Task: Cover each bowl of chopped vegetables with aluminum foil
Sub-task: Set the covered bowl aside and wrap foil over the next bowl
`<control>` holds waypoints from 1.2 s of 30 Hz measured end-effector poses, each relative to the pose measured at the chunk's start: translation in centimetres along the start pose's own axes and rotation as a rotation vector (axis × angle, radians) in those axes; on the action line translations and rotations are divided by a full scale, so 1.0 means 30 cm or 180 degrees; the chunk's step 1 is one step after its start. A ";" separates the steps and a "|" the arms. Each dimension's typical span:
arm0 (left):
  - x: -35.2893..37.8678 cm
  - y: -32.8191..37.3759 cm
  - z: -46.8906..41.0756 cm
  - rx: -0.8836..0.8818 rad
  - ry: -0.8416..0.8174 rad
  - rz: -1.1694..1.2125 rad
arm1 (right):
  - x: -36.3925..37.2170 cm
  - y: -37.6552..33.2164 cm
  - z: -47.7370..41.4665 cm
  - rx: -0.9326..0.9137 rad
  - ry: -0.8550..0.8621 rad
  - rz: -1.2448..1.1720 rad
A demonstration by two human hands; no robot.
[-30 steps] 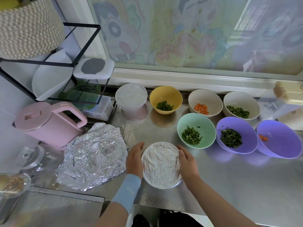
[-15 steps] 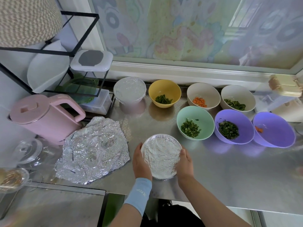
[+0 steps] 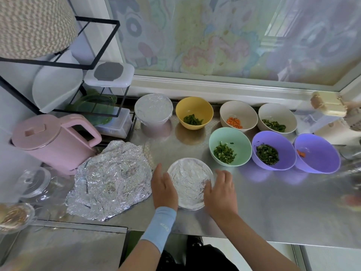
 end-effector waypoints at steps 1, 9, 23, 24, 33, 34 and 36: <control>0.000 0.013 0.021 0.0263 0.0053 -0.0381 | -0.009 -0.030 -0.025 -0.0360 0.0124 0.0424; 0.087 -0.020 0.124 0.1577 -0.0540 -0.2432 | 0.105 -0.094 -0.184 -0.2390 -0.1299 0.1393; 0.039 -0.053 0.091 0.0533 -0.0384 -0.0849 | 0.128 -0.044 -0.092 -0.0829 -0.0698 0.0554; 0.052 -0.059 0.104 0.0289 -0.0273 -0.0551 | 0.130 -0.042 -0.083 -0.0748 -0.0641 0.0529; 0.114 -0.022 0.051 -0.0589 0.0403 0.1157 | 0.150 -0.063 -0.062 -0.0385 -0.0590 0.0252; 0.113 -0.023 0.049 -0.0533 0.0390 0.1222 | 0.149 -0.063 -0.060 -0.0356 -0.0640 0.0219; 0.109 -0.036 0.041 -0.0390 0.0221 0.1074 | 0.141 -0.063 -0.058 -0.0318 -0.0735 0.0225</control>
Point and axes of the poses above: each hand's wrist, its own z-axis away from the middle knuckle, its own x-axis out of the palm, y = z × x, the point moved 4 cm from there along -z, towards the middle knuckle, and after that the axes turned 4 degrees about x, right-handed, at the moved point
